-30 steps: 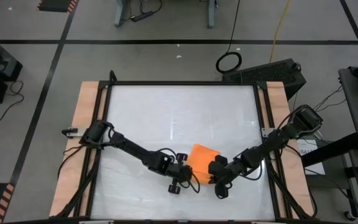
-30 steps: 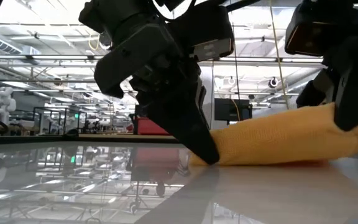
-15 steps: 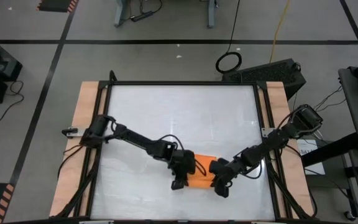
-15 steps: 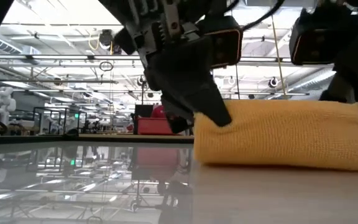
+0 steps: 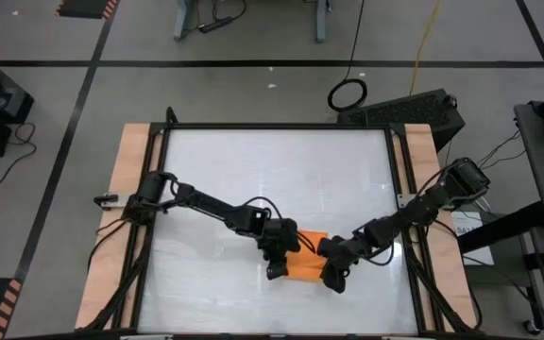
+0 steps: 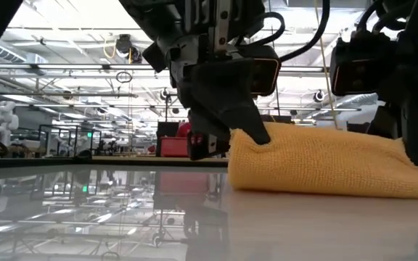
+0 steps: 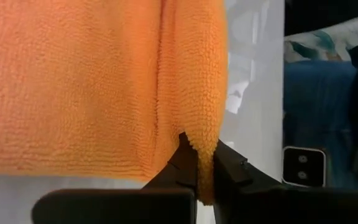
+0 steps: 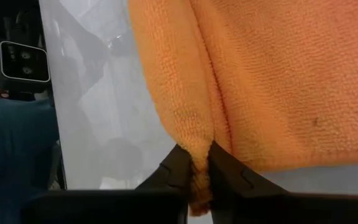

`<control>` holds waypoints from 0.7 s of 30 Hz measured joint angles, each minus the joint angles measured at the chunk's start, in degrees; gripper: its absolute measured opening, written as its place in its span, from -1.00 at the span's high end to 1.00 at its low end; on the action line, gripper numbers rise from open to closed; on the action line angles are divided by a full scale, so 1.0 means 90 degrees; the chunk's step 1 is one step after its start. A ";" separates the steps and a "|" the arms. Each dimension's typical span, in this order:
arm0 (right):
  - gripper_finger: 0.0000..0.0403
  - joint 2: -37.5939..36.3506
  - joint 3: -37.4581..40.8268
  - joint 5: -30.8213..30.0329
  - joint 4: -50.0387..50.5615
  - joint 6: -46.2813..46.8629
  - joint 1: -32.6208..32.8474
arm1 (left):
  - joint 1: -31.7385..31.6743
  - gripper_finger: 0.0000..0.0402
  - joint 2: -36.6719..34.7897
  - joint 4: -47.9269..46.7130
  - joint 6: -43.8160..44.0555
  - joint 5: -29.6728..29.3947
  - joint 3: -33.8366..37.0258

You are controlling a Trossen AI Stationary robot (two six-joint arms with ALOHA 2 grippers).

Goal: Roll towel
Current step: Roll the orange microfiber cloth

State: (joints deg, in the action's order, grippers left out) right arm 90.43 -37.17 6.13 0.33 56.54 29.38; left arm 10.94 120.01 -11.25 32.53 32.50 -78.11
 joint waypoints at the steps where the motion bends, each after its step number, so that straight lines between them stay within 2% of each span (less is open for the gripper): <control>1: 0.86 0.0001 0.0002 0.0024 0.0009 -0.0008 -0.0019 | 0.0002 0.92 0.0000 -0.0002 0.0019 -0.0073 0.0000; 5: 0.83 0.0006 0.0010 0.0042 0.0099 -0.0134 -0.0075 | 0.0010 0.84 0.0000 -0.0022 0.0132 -0.0328 0.0000; 14: 0.74 -0.0004 0.0012 0.0026 0.0593 -0.0222 -0.0073 | 0.0027 0.41 -0.0007 -0.0451 0.0182 -0.0730 0.0024; 21: 0.66 -0.0002 0.0010 -0.0070 0.0731 -0.0210 -0.0094 | 0.0017 0.19 -0.0010 -0.0554 -0.0044 -0.0949 0.0014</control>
State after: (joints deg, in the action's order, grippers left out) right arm 90.41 -37.08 5.49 6.91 54.65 28.53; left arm 11.09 119.92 -16.23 32.13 23.97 -77.98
